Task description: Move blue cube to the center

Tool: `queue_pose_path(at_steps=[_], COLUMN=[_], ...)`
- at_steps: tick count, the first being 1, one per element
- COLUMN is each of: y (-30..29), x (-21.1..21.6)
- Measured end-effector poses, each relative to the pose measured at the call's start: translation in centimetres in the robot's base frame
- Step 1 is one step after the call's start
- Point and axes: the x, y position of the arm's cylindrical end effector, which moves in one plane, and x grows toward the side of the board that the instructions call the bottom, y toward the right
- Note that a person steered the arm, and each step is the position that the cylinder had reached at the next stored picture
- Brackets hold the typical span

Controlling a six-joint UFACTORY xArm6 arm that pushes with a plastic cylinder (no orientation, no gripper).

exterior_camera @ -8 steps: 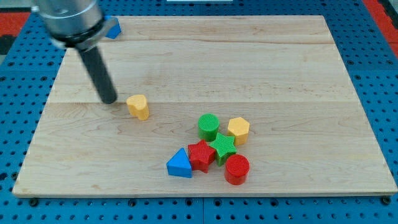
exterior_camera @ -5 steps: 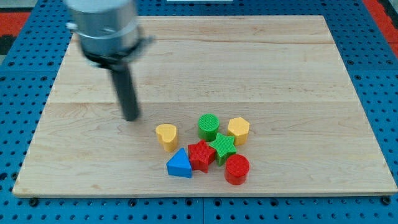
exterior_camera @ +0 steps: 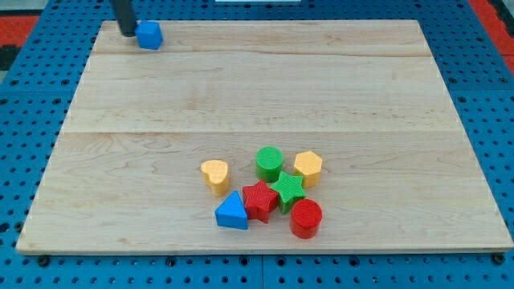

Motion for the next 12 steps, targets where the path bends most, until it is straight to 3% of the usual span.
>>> queue_pose_path(at_steps=[1,2,3,4,5,6,7,8,9,12], y=[5.2,10.3,6.9,12.8,15.4,14.6,12.2,13.1,16.7,20.3], x=[2.2,7.1,3.1,3.4,9.8,19.0,18.1,15.9,15.9,15.5])
